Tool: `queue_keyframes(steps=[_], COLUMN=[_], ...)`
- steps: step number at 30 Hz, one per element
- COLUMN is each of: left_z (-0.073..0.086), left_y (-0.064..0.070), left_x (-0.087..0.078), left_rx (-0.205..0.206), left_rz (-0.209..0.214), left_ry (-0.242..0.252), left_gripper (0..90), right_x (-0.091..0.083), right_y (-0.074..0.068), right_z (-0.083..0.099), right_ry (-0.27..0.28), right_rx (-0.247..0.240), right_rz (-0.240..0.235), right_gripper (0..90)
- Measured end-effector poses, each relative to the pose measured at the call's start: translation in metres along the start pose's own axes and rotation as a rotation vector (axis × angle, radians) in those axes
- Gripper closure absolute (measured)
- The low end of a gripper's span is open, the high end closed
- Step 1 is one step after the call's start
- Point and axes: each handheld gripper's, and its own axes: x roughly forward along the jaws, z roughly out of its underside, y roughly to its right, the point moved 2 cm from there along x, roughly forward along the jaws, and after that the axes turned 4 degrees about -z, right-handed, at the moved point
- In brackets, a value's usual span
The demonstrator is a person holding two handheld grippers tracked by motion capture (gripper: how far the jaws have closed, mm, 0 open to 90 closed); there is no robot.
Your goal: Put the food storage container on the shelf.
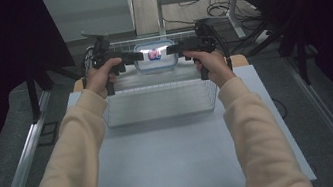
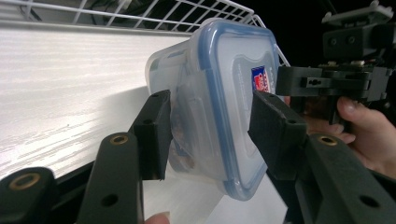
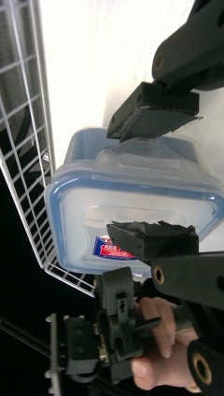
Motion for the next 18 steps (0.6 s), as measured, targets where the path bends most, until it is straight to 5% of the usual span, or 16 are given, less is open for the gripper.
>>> queue_keyframes(steps=[7, 15, 18], left_z=[-0.002, -0.002, -0.001], left_y=[-0.008, -0.012, -0.011], left_x=[0.004, 0.006, 0.007], left_rx=[-0.05, -0.059, -0.035], left_rz=[0.023, 0.03, 0.024], left_ry=[0.001, -0.003, 0.0], left_gripper=[47.9, 45.1, 43.0], right_x=[0.005, 0.008, 0.011], right_y=[0.006, 0.009, 0.008], right_z=[-0.002, -0.001, 0.0], right_ry=[0.034, 0.04, 0.03], right_rx=[0.095, 0.108, 0.09], right_rz=[0.008, 0.001, 0.011], right_gripper=[47.3, 45.1, 37.3])
